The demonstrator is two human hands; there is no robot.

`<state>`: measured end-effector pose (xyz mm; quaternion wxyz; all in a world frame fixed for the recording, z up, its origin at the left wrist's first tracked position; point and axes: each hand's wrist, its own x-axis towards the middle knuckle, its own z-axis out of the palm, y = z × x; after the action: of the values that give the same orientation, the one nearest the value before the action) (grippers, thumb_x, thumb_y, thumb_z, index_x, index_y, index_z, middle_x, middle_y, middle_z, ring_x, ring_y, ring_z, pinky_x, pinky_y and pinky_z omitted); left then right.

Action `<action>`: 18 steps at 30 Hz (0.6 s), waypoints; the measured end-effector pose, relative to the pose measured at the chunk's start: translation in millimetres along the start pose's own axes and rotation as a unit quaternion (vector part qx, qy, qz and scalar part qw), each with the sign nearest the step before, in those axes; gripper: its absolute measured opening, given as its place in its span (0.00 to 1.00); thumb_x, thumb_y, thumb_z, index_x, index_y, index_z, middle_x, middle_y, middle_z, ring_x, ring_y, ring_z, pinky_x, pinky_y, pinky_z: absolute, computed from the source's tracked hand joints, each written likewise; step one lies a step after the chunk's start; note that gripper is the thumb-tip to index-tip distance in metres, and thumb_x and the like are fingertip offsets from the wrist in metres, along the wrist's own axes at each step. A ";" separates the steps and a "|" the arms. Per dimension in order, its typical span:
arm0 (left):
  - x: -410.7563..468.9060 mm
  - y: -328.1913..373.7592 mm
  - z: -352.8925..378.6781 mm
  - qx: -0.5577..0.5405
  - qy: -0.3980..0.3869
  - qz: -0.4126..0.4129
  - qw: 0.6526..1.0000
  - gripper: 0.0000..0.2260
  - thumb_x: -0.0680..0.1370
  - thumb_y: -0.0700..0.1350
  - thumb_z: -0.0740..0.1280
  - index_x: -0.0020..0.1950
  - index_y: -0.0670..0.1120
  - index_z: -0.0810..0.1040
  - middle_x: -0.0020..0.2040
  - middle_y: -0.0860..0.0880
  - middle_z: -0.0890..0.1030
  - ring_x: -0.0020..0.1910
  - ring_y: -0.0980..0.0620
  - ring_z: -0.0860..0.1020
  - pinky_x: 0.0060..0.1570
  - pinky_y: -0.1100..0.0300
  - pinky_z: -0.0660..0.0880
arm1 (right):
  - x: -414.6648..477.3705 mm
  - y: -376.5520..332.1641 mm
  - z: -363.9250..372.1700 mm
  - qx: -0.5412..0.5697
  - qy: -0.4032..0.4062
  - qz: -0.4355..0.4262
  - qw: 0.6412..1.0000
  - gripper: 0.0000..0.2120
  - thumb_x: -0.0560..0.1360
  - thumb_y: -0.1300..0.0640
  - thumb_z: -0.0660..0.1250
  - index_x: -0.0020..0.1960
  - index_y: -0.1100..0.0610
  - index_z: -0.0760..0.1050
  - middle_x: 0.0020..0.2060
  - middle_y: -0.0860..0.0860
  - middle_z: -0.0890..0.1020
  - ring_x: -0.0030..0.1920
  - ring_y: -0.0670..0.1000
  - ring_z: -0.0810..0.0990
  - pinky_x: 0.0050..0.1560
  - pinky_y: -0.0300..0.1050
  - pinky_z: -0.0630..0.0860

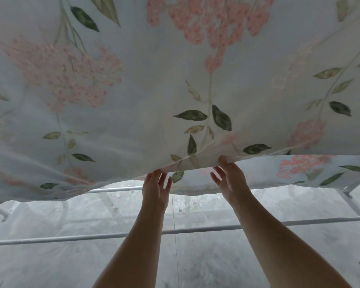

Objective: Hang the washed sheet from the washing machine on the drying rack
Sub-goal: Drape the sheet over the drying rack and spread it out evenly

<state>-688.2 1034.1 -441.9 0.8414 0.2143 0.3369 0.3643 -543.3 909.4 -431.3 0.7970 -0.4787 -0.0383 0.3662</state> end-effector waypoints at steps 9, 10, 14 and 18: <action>12.4 -4.6 -22.3 0.145 0.145 0.033 0.978 0.07 0.78 0.45 0.67 0.42 0.44 0.75 0.44 0.49 0.81 0.46 0.54 0.80 0.54 0.53 0.75 | -1.3 33.7 -12.1 -0.137 0.037 -0.040 0.989 0.04 0.77 0.56 0.66 0.50 0.56 0.76 0.50 0.55 0.79 0.53 0.52 0.78 0.51 0.44 0.76; 13.5 -5.7 -24.4 0.149 0.150 0.032 0.977 0.07 0.78 0.45 0.67 0.42 0.44 0.75 0.43 0.49 0.81 0.45 0.54 0.80 0.54 0.53 0.75 | -2.1 36.7 -12.6 -0.138 0.043 -0.039 0.989 0.04 0.77 0.57 0.66 0.49 0.57 0.76 0.47 0.54 0.79 0.51 0.51 0.78 0.52 0.45 0.76; 14.9 -11.0 -30.3 0.157 0.163 0.034 0.973 0.06 0.78 0.45 0.67 0.43 0.44 0.76 0.43 0.49 0.81 0.44 0.54 0.80 0.55 0.52 0.75 | -6.1 49.0 -16.6 -0.136 0.074 -0.032 0.987 0.04 0.77 0.58 0.66 0.46 0.59 0.76 0.43 0.54 0.79 0.48 0.51 0.78 0.53 0.49 0.77; 15.3 -13.9 -30.5 0.157 0.163 0.033 0.973 0.05 0.78 0.44 0.67 0.44 0.44 0.77 0.43 0.49 0.81 0.44 0.54 0.80 0.56 0.51 0.76 | -6.6 46.5 -21.8 -0.122 0.054 -0.012 0.991 0.05 0.76 0.57 0.66 0.50 0.58 0.76 0.50 0.55 0.80 0.53 0.53 0.78 0.51 0.47 0.76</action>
<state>-695.9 1040.2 -477.3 0.7183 0.2931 0.5151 0.3645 -564.6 902.0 -478.0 0.7379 -0.5909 -0.0452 0.3230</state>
